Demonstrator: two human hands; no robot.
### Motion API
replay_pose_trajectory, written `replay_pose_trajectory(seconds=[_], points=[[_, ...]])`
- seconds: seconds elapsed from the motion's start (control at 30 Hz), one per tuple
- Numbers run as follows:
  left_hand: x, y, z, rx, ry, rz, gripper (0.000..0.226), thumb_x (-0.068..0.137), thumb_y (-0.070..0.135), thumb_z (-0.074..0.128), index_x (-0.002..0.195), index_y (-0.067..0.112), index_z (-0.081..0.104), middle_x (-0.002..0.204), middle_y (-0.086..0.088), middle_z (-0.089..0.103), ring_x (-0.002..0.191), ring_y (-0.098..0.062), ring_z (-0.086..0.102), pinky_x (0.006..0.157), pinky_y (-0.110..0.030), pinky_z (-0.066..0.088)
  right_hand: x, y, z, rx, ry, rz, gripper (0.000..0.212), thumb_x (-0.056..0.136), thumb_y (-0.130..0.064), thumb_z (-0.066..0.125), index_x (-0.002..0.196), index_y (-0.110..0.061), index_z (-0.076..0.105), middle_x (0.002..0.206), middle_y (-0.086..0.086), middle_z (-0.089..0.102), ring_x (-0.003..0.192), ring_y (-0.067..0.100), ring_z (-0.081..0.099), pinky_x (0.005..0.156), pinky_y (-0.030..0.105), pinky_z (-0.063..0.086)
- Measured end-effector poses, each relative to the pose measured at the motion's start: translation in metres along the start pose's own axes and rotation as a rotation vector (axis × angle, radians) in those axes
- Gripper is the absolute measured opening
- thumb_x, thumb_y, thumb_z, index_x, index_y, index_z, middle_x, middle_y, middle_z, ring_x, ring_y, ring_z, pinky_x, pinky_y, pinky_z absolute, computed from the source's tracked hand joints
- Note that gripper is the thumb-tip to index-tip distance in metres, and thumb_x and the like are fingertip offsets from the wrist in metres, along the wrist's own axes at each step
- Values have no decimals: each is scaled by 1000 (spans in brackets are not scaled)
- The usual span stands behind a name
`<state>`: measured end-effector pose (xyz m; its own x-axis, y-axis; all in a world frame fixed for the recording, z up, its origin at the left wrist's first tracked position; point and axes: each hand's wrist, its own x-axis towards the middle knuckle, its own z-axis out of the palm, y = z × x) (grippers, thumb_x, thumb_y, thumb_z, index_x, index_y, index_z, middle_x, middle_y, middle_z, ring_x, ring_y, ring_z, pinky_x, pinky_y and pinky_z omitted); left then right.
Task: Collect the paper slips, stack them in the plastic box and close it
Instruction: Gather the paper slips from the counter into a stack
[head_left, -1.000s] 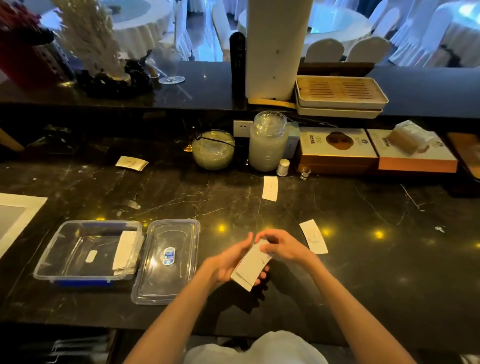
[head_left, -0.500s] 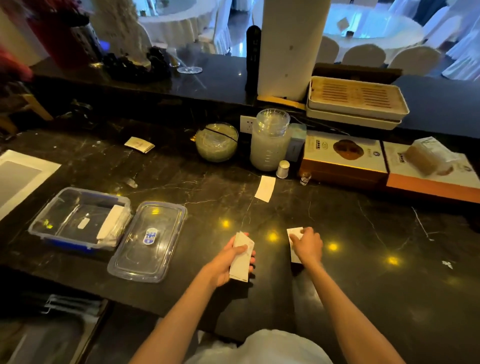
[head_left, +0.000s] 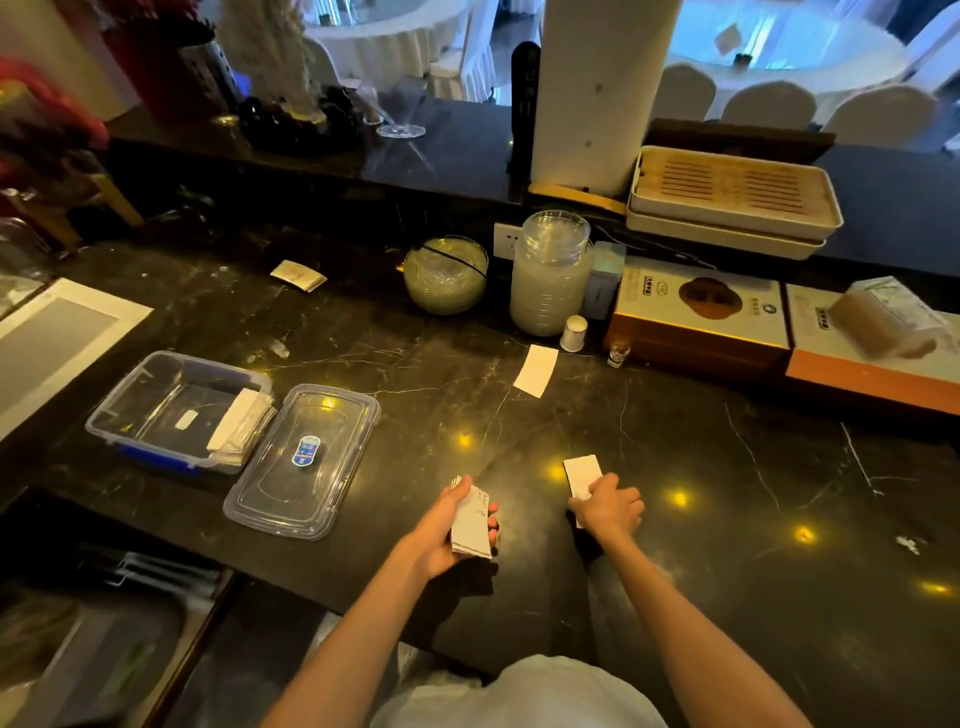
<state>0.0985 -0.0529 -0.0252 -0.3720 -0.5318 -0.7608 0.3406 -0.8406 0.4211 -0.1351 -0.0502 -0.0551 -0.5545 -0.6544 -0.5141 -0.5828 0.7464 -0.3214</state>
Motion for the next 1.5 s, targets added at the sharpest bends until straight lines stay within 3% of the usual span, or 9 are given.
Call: replay_pose_trajectory(seconds=[0.1, 0.4, 0.73, 1.0, 1.1, 1.2, 1.3, 1.43, 1.5], points=[[-3, 2, -4, -10, -25, -9, 38, 92, 49, 58, 117, 26, 41, 96, -19, 61, 73, -28, 61, 64, -39, 54, 0, -2, -12, 26, -88, -101, 51, 81, -37, 71, 124, -17, 52, 136, 18, 43, 126, 37, 43, 104, 41, 38], [-8, 26, 4, 318, -370, -262, 80, 87, 77, 33, 133, 14, 55, 108, -18, 63, 83, -24, 62, 64, -29, 54, -50, -49, -76, -144, -545, -926, 29, 84, -26, 68, 109, -30, 56, 126, -6, 37, 119, 13, 41, 106, 27, 39], [-5, 45, 21, 278, -548, -288, 74, 83, 77, 48, 112, 10, 61, 106, -16, 61, 84, -28, 64, 59, -29, 55, -74, -82, -90, -324, -601, -1229, 28, 82, -10, 66, 107, -22, 60, 135, -4, 36, 127, 14, 35, 102, 19, 38], [24, 54, 16, 163, -398, -136, 73, 84, 73, 49, 122, 11, 60, 106, -14, 63, 83, -23, 63, 65, -32, 56, -28, -110, -90, -142, -648, -1166, 22, 93, -13, 59, 112, -20, 66, 136, -5, 54, 133, 8, 42, 107, 23, 37], [37, 63, 16, 139, -295, -71, 71, 84, 70, 55, 127, 14, 62, 108, -15, 67, 83, -24, 65, 69, -35, 57, 12, -134, -84, 45, -446, -982, 19, 94, -12, 56, 106, -22, 68, 117, -6, 64, 117, 11, 57, 100, 24, 43], [51, 72, 15, 38, -225, -70, 68, 88, 63, 55, 127, 7, 63, 107, -17, 66, 84, -27, 64, 73, -37, 56, 67, -160, -71, -22, -257, -739, 18, 96, -15, 56, 109, -20, 67, 121, 2, 65, 113, 18, 60, 93, 28, 46], [58, 76, 15, -38, -209, -93, 60, 91, 55, 54, 120, 4, 67, 103, -17, 64, 82, -27, 62, 72, -38, 55, 111, -171, -61, -241, -166, -639, 35, 93, -11, 59, 127, -18, 58, 141, 10, 51, 130, 30, 48, 104, 43, 45], [69, 82, 16, -84, -177, -36, 42, 93, 43, 51, 125, 18, 62, 102, -18, 61, 78, -28, 59, 68, -38, 52, 143, -175, -49, -620, -214, -792, 79, 87, -10, 68, 153, -25, 28, 162, 9, 12, 150, 36, 10, 116, 54, 30], [70, 84, 15, -136, -195, -11, 38, 91, 39, 51, 125, 24, 62, 103, -19, 61, 77, -28, 58, 67, -37, 51, 149, -168, -45, -715, -229, -816, 83, 90, -9, 63, 156, -29, 17, 164, 9, 6, 150, 36, 8, 116, 52, 32]])
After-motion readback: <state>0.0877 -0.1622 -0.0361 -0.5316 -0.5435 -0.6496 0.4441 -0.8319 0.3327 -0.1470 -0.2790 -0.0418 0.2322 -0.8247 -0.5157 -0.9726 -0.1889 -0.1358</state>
